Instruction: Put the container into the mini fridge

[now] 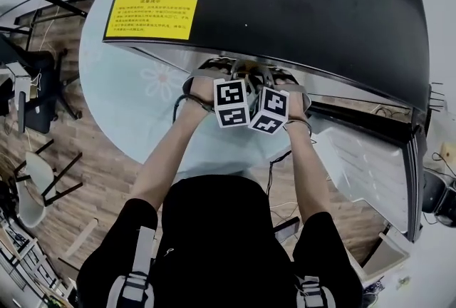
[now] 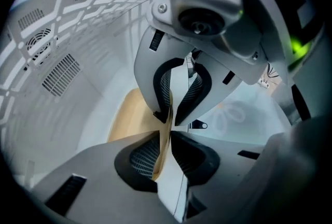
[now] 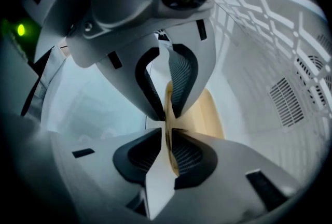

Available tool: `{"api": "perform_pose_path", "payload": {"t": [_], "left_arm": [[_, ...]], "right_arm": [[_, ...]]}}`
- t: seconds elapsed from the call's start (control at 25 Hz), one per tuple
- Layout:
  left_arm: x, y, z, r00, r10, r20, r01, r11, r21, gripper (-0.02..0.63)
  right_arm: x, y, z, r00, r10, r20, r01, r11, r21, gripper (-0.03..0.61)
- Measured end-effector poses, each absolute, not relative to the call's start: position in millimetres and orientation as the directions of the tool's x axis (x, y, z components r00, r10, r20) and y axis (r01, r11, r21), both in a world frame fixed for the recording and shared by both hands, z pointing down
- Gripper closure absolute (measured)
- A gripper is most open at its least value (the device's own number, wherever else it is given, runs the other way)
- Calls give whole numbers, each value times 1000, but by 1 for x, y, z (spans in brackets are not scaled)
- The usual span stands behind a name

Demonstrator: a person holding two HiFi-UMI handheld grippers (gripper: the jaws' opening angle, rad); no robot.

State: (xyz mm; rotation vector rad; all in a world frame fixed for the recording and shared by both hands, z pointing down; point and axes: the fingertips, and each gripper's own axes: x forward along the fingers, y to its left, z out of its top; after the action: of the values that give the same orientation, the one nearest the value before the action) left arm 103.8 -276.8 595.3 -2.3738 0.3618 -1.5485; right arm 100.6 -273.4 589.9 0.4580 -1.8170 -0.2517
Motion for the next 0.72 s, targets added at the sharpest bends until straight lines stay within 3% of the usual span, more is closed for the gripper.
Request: {"api": "perform_pose_path", "payload": {"t": [0.16, 0.36, 0.52, 0.72], "left_arm": [[104, -270, 578, 404, -394, 826, -92, -916, -392, 537], [98, -246, 560, 406, -403, 820, -110, -913, -393, 601], [91, -225, 550, 392, -409, 824, -103, -910, -402, 601], [85, -186, 549, 381, -383, 841, -88, -921, -380, 601]], "right_arm": [[95, -261, 576, -268, -423, 865, -174, 905, 389, 494], [90, -241, 551, -273, -453, 849, -176, 891, 418, 494], [91, -223, 539, -281, -473, 835, -179, 881, 439, 571], [88, -180, 546, -284, -395, 874, -174, 917, 358, 571]]}}
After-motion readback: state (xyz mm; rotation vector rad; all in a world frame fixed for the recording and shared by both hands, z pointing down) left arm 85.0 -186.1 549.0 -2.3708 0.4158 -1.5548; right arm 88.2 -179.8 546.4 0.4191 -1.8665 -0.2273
